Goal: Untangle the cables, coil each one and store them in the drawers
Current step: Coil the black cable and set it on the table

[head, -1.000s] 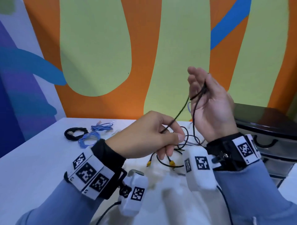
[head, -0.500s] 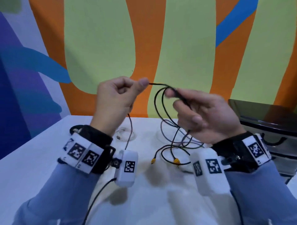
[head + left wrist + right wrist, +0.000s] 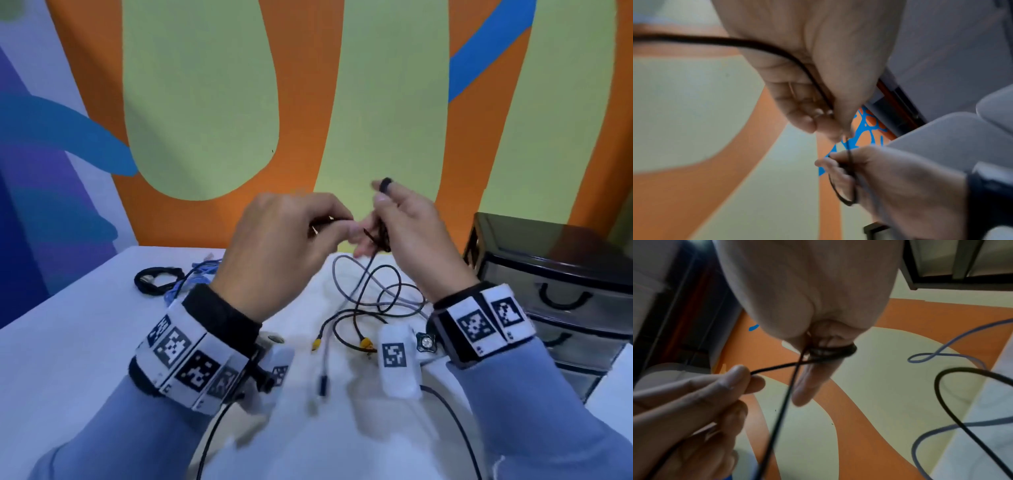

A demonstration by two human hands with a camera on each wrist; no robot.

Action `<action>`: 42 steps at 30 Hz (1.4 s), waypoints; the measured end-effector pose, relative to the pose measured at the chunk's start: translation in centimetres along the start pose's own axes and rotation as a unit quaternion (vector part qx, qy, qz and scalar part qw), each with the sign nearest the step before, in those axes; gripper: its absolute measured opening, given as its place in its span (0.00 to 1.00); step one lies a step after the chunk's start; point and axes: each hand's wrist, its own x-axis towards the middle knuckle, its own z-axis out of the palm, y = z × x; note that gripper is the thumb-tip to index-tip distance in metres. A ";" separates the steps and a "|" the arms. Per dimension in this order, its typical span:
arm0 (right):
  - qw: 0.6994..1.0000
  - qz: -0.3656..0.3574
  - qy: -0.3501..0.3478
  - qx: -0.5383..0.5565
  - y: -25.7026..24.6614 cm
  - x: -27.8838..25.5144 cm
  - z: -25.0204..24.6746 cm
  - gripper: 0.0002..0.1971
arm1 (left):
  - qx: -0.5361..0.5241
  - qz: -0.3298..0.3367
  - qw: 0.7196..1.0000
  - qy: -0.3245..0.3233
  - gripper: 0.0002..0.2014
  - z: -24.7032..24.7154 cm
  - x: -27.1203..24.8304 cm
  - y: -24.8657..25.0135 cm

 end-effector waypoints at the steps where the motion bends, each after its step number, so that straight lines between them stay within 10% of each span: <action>1: 0.998 0.026 -0.051 -0.022 -0.1 -0.2 0.0 0.16 | 0.013 0.023 0.999 0.039 0.10 -0.2 0.0 -0.4; 8: 0.916 0.112 -0.268 0.276 -1.8 -1.4 -1.3 0.18 | -0.022 -0.026 0.979 0.201 0.22 -1.6 0.5 -3.5; 14: 0.852 0.079 -0.180 0.485 -1.5 -1.1 -0.4 0.18 | -0.032 -0.142 0.981 -0.128 0.11 2.3 -0.3 -2.5; 18: 0.892 0.024 -0.004 0.450 -0.6 -0.3 -0.3 0.21 | -0.074 -0.145 0.959 -0.234 0.22 2.9 -0.9 -0.7; 25: 0.999 -0.021 -0.029 -0.038 -0.5 -0.5 1.8 0.13 | -0.207 -0.111 0.971 -0.041 0.06 0.4 0.1 -0.6; 29: 0.965 0.095 -0.229 0.090 -0.9 -1.2 1.0 0.18 | -0.327 -0.166 0.930 0.023 0.07 -0.4 0.5 -1.6; 34: 0.884 0.148 -0.308 0.319 -1.2 -1.1 -0.7 0.15 | -0.345 -0.215 0.911 0.070 0.15 -0.2 0.6 -3.0; 42: 0.885 -0.018 -0.023 0.464 -0.6 0.0 -0.4 0.20 | -0.165 -0.188 0.948 -0.197 0.16 3.6 -1.1 -0.3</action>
